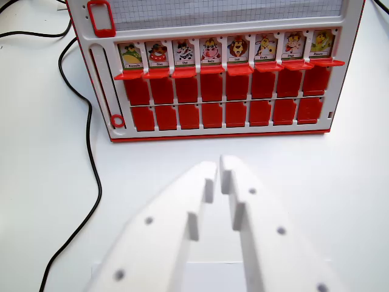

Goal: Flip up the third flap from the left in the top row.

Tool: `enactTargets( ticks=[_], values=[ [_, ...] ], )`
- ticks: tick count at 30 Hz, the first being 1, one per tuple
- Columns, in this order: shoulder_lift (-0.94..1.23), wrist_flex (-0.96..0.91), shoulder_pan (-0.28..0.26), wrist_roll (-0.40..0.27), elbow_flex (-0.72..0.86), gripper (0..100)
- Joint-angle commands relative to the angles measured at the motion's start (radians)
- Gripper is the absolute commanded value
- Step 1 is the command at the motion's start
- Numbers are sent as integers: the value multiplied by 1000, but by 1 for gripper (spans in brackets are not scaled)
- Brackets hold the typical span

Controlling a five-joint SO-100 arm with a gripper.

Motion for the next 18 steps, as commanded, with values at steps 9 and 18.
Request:
enactTargets(
  ticks=[9, 18],
  values=[
    [32, -26, -9, -6, -38, 0],
    [32, -29, -8, -8, -37, 0]
  ],
)
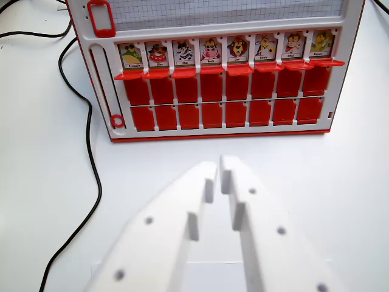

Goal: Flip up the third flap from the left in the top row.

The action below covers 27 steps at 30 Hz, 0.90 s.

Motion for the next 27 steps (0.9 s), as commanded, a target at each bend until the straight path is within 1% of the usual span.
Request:
enactTargets(
  ticks=[1, 19, 21, 27],
  values=[
    [34, -29, -8, -8, -37, 0],
    [34, -15, -14, -3, -28, 0],
    [0, -6, -18, 26, -28, 0],
    [-227, -23, -55, 239, -17, 0]
  ],
)
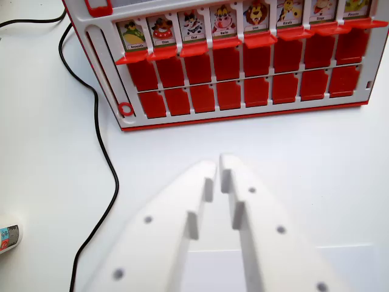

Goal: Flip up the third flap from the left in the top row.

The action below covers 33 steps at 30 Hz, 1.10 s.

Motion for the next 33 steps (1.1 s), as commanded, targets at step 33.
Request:
enactTargets(
  ticks=[33],
  values=[
    [-831, -298, 20, 430, -514, 0]
  ],
)
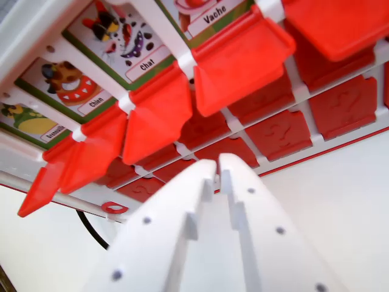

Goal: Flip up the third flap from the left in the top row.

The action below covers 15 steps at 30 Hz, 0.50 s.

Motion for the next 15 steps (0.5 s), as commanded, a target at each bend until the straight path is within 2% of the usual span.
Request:
enactTargets(
  ticks=[1, 15],
  values=[
    [20, -40, 2, 21, -109, 0],
    [-17, -107, -14, 92, -124, 0]
  ],
)
